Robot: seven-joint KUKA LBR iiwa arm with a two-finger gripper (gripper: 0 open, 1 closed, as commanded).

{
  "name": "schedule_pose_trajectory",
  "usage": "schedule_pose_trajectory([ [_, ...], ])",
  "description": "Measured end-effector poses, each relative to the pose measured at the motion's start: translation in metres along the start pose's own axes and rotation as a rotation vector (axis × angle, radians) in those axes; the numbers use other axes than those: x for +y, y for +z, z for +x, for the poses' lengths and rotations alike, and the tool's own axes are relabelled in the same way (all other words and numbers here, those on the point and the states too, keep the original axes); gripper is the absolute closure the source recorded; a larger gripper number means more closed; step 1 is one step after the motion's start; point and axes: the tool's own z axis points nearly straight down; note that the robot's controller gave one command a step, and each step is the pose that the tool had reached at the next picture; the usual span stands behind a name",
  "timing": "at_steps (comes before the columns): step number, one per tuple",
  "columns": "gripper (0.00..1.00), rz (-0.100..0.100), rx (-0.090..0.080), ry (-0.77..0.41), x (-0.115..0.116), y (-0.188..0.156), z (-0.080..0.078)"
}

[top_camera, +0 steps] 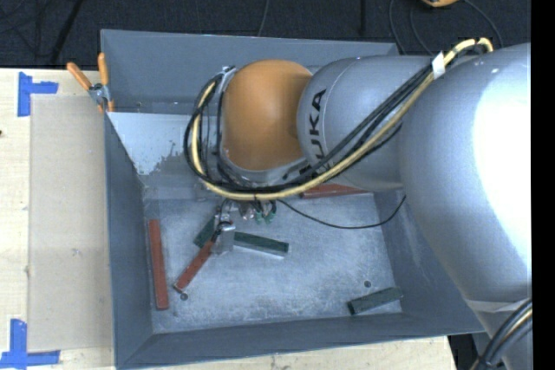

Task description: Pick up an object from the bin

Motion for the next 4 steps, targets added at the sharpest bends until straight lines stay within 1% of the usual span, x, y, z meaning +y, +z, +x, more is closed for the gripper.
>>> schedule_pose_trajectory([
  [1, 0.0, 0.0, 0.0, 0.065, -0.01, 0.022, 0.006],
  [2, 1.0, 0.001, 0.002, -0.129, 0.01, 0.04, -0.015],
  [3, 1.0, 0.001, 0.002, -0.128, 0.01, 0.04, -0.015],
  [4, 1.0, 0.001, 0.009, -0.113, 0.025, -0.012, 0.004],
])
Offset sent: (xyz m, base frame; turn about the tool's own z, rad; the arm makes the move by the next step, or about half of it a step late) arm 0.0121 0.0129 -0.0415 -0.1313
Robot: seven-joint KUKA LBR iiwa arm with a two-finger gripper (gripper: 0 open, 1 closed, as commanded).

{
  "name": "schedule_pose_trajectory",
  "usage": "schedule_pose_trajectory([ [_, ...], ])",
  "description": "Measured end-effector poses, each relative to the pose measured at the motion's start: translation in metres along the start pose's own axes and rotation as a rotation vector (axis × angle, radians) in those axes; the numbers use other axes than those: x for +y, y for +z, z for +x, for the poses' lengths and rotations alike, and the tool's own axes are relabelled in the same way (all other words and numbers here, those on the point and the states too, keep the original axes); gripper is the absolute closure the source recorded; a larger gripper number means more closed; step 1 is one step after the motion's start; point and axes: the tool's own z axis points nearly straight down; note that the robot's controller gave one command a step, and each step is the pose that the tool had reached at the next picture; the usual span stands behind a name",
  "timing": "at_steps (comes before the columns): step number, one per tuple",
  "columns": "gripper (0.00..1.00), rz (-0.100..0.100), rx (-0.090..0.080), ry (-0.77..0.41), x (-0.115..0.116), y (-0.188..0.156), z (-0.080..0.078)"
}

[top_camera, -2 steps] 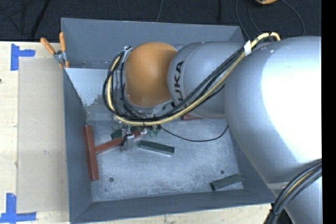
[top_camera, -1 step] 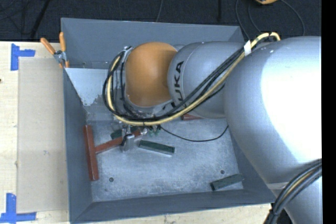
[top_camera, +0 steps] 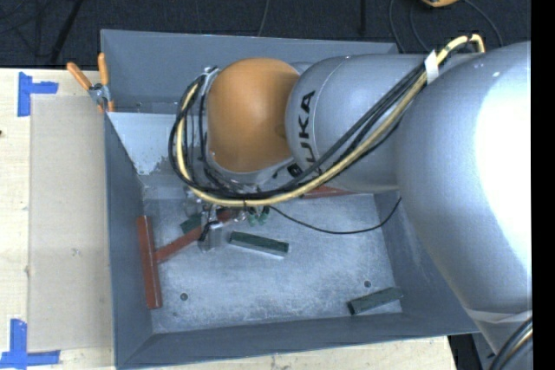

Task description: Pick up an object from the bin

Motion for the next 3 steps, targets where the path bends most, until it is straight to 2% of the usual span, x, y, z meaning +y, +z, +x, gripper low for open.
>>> schedule_pose_trajectory([
  [1, 1.0, -0.001, -0.016, -0.018, -0.018, -0.026, -0.01],
  [2, 1.0, 0.0, 0.002, 0.026, -0.031, -0.056, 0.033],
  [3, 1.0, 0.0, -0.006, 0.009, -0.029, -0.127, 0.018],
])
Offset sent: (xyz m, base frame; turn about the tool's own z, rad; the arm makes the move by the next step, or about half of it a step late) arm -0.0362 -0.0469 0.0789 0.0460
